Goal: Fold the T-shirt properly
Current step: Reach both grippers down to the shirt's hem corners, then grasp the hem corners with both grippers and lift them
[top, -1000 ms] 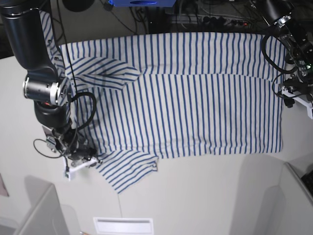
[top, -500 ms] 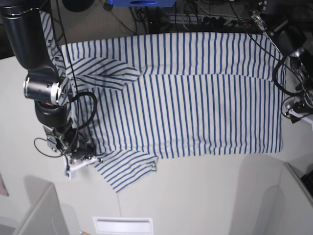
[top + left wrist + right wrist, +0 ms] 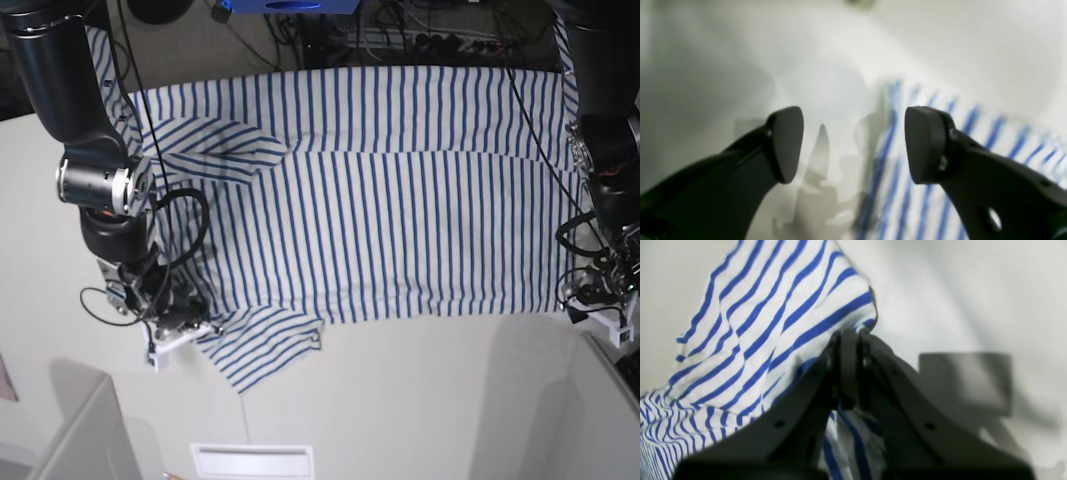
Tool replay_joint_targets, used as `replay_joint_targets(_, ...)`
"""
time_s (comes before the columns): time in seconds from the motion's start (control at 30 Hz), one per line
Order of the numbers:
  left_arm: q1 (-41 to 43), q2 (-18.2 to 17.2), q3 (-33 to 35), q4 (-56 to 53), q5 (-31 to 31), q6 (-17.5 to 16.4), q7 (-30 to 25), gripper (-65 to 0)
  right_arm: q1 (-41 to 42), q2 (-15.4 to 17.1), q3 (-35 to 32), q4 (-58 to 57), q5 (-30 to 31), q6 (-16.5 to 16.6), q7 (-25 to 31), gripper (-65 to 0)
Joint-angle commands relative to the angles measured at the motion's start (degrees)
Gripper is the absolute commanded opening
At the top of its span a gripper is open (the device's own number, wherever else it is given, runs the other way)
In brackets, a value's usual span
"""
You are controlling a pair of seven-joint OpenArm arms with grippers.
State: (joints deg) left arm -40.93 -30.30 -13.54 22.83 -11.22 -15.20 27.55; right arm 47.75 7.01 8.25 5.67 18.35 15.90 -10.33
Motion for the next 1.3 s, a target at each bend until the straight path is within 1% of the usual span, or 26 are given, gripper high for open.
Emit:
replay_joint_targets(0.0, -2.5, -1.2, 0.4, -1.5, -0.7, -0.1, -2.0, -19.1, 2.3, 0.4, 0.0, 1.2, 0.4, 0.4, 1.0, -65.0)
replay_joint_targets(0.1, -4.5, -0.9, 1.0, -6.2, -0.5, -0.1, -5.2, -19.1, 2.3, 0.4, 0.0, 1.2, 0.4, 0.4, 1.0, -65.0)
replay_joint_targets(0.2, -4.8, -0.4, 1.1, -7.6, -0.4, -0.1, -7.1, -19.1, 2.3, 0.4, 0.0, 1.2, 0.4, 0.4, 1.0, -65.0)
replay_joint_targets(0.3, -4.7, 1.5, 1.2, -7.6, -0.4, -0.1, -8.3, -19.1, 2.3, 0.4, 0.0, 1.2, 0.4, 0.4, 1.0, -65.0)
replay_joint_targets(0.37, -4.4, 1.9, 1.2, -7.6, -0.4, -0.1, -8.6, -19.1, 2.3, 0.4, 0.0, 1.2, 0.4, 0.4, 1.0, -65.0)
replay_joint_targets(0.43, -4.3, 3.1, 1.3, -7.8, -0.4, -0.1, -9.7, -19.1, 2.2, 0.4, 0.0, 1.2, 0.4, 0.4, 1.0, -65.0)
replay_joint_targets(0.47, -4.0, 3.9, 1.3, -8.5, -0.4, -0.1, -10.0, -19.6, 2.2, 0.5, 0.0, 1.2, 0.4, 0.4, 1.0, -65.0)
replay_joint_targets(0.53, -3.7, 4.2, 1.2, -10.5, -0.4, 0.0, -11.8, -20.2, 2.1, 0.7, 0.0, 1.2, 0.4, 0.4, 1.0, -65.0)
replay_joint_targets(0.57, -3.7, 4.2, 0.9, -11.4, -0.4, 0.4, -12.8, -20.2, 2.1, 0.8, 0.0, 1.2, 0.4, 0.4, 1.0, -65.0)
replay_joint_targets(0.63, -3.4, 4.2, 0.8, -12.6, -0.7, 3.3, -14.1, -20.2, 2.1, 0.9, -0.1, 1.2, 0.4, 0.4, 1.0, -65.0)
replay_joint_targets(0.7, -3.2, 4.2, 0.7, -12.4, -0.8, 4.6, -14.4, -19.7, 2.1, 0.9, -0.1, 1.2, 0.4, 0.4, 1.0, -65.0)
replay_joint_targets(1.0, -3.8, 4.1, 0.6, -12.3, -0.8, 4.9, -14.4, -19.1, 2.1, 0.8, -0.1, 1.2, 0.4, 0.4, 1.0, -65.0)
replay_joint_targets(1.1, -3.8, 2.5, 0.9, -10.5, -0.7, 4.9, -14.2, -19.1, 2.1, 0.9, -0.1, 1.2, 0.4, 0.4, 1.0, -65.0)
replay_joint_targets(1.2, -3.8, 2.2, 0.9, -8.8, -0.5, 4.9, -14.1, -19.1, 2.1, 0.9, -0.1, 1.2, 0.4, 0.4, 1.0, -65.0)
replay_joint_targets(1.27, -3.8, 1.3, 1.1, -8.7, -0.4, 4.9, -14.1, -19.1, 2.1, 0.8, -0.1, 1.2, 0.3, 0.4, 1.0, -65.0)
